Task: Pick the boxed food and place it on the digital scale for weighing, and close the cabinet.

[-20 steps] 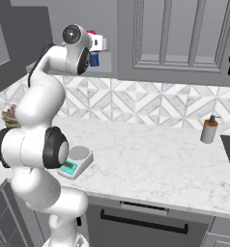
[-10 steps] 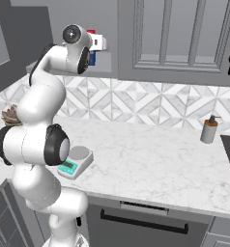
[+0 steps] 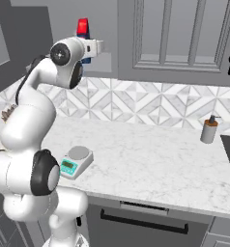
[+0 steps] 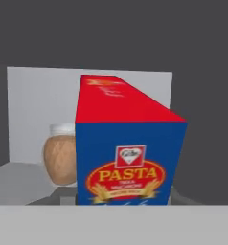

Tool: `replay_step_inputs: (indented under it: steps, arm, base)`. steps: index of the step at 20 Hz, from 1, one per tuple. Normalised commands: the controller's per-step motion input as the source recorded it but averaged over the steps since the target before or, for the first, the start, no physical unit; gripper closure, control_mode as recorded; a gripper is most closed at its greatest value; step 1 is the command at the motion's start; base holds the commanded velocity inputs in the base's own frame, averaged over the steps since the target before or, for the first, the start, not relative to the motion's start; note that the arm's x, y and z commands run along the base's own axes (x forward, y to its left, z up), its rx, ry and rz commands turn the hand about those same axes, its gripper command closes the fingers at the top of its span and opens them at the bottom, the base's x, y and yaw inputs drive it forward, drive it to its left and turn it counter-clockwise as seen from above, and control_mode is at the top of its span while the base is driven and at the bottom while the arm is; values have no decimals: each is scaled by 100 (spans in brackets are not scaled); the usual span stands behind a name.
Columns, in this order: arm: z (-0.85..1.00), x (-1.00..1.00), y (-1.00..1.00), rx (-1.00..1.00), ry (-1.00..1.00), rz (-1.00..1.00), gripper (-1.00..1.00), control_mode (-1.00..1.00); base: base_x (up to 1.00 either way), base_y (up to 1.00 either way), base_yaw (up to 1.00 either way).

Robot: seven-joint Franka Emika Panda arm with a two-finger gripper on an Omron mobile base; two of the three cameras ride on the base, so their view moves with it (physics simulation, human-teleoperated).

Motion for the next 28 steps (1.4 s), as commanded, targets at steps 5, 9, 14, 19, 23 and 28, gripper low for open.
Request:
replay_step_inputs:
  steps: [5,9,14,19,23,28]
  arm:
    - [29,-100,-13,9,-1,-9,100,-100]
    - [53,-100,-13,1,10,-4,100,-100]
    - [42,-100,-30,0,17,1,100,-100]
    - [-5,-100,-62,0,11,26,100,-100]
    - [-50,-100,-55,0,4,47,100,-100]
    - [-84,-66,-30,1,1,55,100,-100]
  base:
    - [0,0,0]
    - [0,0,0]
    - [0,0,0]
    - [0,0,0]
    - [0,0,0]
    - [0,0,0]
